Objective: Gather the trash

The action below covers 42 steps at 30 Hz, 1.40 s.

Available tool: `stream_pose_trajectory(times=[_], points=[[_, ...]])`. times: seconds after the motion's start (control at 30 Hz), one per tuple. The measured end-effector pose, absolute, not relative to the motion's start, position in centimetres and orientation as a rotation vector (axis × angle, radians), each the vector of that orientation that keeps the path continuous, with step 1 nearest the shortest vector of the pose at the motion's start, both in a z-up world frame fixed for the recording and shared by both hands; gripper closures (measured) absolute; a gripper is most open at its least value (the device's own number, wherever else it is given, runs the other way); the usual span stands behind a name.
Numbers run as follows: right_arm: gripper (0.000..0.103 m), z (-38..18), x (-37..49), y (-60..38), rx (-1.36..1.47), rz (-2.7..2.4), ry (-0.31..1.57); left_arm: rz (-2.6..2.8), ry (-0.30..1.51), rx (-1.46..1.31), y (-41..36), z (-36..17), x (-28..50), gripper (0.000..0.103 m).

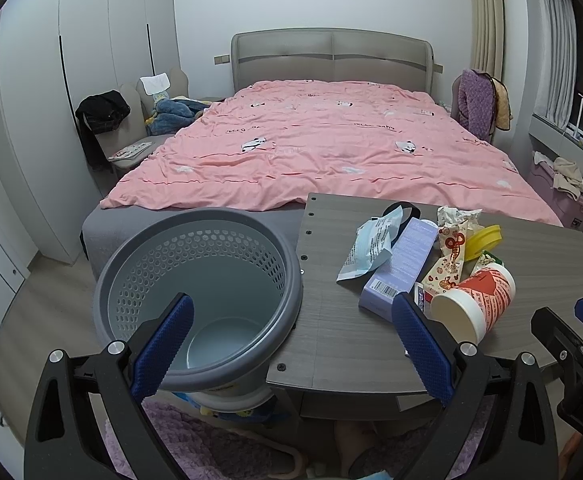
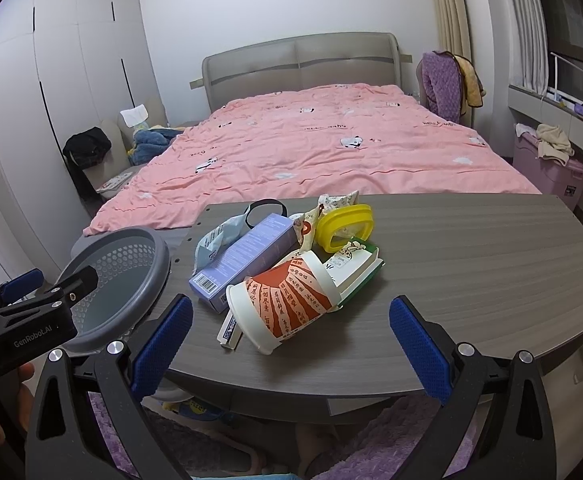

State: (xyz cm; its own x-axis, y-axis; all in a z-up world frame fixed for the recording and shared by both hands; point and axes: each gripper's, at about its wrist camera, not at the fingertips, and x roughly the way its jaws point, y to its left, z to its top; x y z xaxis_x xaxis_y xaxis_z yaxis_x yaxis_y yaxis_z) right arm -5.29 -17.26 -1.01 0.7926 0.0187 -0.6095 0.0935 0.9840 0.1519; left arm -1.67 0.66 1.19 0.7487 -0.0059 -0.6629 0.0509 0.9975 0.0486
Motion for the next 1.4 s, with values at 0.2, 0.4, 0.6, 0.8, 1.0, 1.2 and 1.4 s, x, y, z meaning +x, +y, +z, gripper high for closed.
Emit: stream_pose_trajectory(times=[0.2, 0.4, 0.6, 0.8, 1.0, 1.2, 1.4], points=[[0.006, -1.03, -5.4, -17.2, 0.178, -0.036, 0.649, -0.031, 0.72, 0.063, 0.75, 1.2, -1.83, 0.008], [0.006, -0.83, -5.55, -17.11, 0.175, -0.033, 0.641, -0.031, 0.72, 0.063, 0.76, 1.21, -1.83, 0.008], [0.006, -0.78, -5.57, -17.08, 0.176, -0.032, 0.642, -0.03, 0.72, 0.063, 0.75, 1.18, -1.86, 0.008], [0.006, -0.79, -5.57, -17.07, 0.176, -0.032, 0.642, -0.03, 0.719, 0.063, 0.73, 1.15, -1.89, 0.008], [0.006, -0.8, -5.57, -17.07, 0.176, -0.032, 0.642, -0.03, 0.719, 0.063, 0.71, 1.13, -1.91, 0.008], [0.006, -0.8, -5.55, -17.0, 0.176, -0.032, 0.644, -0.03, 0.718, 0.063, 0.69, 1.09, -1.94, 0.008], [0.006, -0.86, -5.54, -16.95, 0.178, -0.031, 0.645, -0.03, 0.719, 0.063, 0.68, 1.08, -1.96, 0.008]])
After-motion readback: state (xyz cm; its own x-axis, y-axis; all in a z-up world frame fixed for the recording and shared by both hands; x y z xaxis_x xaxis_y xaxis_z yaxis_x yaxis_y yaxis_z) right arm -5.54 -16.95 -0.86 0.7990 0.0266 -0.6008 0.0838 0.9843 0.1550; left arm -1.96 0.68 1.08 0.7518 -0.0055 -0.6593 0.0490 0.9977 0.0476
